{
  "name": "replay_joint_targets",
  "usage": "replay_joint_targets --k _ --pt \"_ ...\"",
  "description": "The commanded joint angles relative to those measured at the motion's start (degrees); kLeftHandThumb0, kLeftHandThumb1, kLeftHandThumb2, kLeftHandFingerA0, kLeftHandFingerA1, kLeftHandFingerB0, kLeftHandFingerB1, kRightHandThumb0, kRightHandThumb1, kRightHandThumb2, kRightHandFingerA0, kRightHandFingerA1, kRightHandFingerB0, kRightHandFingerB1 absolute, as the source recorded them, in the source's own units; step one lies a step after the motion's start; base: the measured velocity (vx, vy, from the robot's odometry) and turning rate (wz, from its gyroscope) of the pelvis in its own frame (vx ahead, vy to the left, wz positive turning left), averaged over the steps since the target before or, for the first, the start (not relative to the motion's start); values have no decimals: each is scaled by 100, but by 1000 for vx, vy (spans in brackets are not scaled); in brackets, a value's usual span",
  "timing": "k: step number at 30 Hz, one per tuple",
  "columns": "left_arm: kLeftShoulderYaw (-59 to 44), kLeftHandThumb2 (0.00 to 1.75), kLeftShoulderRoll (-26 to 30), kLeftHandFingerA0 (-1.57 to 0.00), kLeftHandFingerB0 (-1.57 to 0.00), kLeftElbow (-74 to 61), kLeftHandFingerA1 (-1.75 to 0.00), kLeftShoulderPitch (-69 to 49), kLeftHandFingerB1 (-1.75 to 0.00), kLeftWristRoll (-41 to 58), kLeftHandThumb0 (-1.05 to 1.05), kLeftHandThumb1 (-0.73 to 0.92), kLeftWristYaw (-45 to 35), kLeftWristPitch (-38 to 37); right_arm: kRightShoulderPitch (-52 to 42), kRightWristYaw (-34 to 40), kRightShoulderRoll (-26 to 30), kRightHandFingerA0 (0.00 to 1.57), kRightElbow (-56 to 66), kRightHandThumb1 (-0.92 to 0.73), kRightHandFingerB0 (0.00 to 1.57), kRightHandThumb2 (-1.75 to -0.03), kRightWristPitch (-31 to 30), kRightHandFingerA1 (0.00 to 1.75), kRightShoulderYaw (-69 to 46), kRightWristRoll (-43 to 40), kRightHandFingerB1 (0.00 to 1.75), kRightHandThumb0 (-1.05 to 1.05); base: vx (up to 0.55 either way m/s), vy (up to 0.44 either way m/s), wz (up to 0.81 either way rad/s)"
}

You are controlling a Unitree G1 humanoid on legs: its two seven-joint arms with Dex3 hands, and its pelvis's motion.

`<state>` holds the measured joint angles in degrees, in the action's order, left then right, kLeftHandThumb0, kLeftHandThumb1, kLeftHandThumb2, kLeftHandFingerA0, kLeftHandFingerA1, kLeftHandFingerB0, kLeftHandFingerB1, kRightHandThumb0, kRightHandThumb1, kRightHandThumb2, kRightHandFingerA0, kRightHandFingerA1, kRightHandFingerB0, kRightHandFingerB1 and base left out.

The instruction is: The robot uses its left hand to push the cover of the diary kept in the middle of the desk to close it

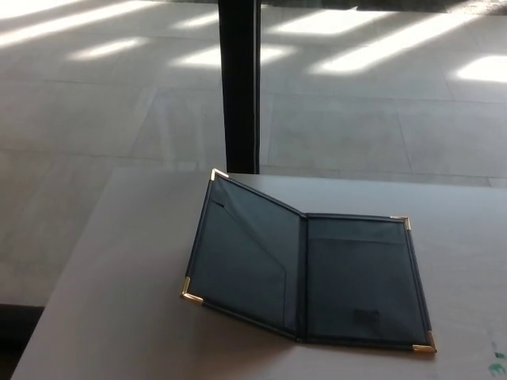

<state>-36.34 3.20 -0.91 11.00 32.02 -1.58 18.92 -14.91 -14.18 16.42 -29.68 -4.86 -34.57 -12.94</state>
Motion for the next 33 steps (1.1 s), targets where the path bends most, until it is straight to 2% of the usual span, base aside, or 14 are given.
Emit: replay_joint_targets --k 1,17,18,20,22,23,24,25,28,29,30,31,32,33 --pt "166 123 -595 0 0 -153 -27 1221 -28 1089 -63 92 1071 867 -19 -278 152 56 271 -92 45 -68 -400 64 -226 -604 45 -73 0 0 0" --pt "476 104 -1672 0 0 481 -20 1380 -19 980 -67 91 1448 444 -15 -35 -40 61 455 -91 50 -67 -564 63 -278 -788 46 -72 0 0 0" --pt "531 125 -1590 0 0 620 -27 1378 -28 845 -66 92 1457 447 -12 -86 -49 63 429 -91 50 -67 -534 65 -298 -837 47 -71 0 0 0" --pt "615 125 -1475 0 0 834 -27 1401 -27 714 -65 92 1368 380 -80 -112 -61 62 439 -92 51 -67 -459 66 -238 -777 48 -73 0 0 0" --pt "729 122 -1344 -4 -3 1075 -30 1364 -29 553 -69 90 1284 277 -252 -99 -161 61 685 -73 49 -91 -492 71 -225 -821 57 -79 0 0 0" --pt "741 121 -1287 0 0 1206 -35 1401 -34 500 -65 86 1306 204 -223 -87 -181 59 673 -92 51 -67 -525 65 -212 -844 49 -73 0 0 0" --pt "783 86 -1281 -6 -6 1295 -36 1399 -33 398 -70 91 1357 112 -164 -26 -181 62 556 -91 53 -67 -547 62 -237 -858 46 -72 0 0 0" --pt "796 116 -1300 -12 0 1507 -49 1402 -41 282 -74 85 1445 -40 -70 -33 -220 64 381 -89 54 -66 -510 64 -317 -968 48 -73 0 0 0" --pt "935 110 -1309 -7 -5 1741 -45 1280 -43 106 -72 86 1397 -256 -248 25 -415 63 958 -91 55 -67 -672 68 -354 -1153 50 -73 0 0 0" --pt "947 120 -1332 0 0 1817 -50 1243 -50 70 -32 65 1403 -346 -336 100 -489 61 1281 -72 49 -92 -790 72 -353 -1201 56 -78 0 0 0" --pt "926 119 -1365 0 0 2002 -50 1148 -50 42 -33 63 1365 -507 -338 97 -525 64 1405 -90 53 -66 -804 71 -380 -1272 48 -72 0 0 0" --pt "934 119 -1361 0 0 2025 -50 1152 -50 42 -33 63 1361 -534 -350 110 -534 64 1443 -90 53 -66 -830 71 -381 -1276 48 -72 0 0 0" --pt "966 118 -1320 0 0 2199 -50 1128 -50 -35 -33 62 1300 -633 -178 99 -473 64 1165 -73 52 -91 -652 72 -374 -1200 56 -77 0 0 0" --pt "967 118 -1313 0 0 2223 -50 1147 -50 -31 -33 62 1299 -661 -163 106 -468 64 1174 -73 52 -91 -661 72 -371 -1205 56 -77 0 0 0"
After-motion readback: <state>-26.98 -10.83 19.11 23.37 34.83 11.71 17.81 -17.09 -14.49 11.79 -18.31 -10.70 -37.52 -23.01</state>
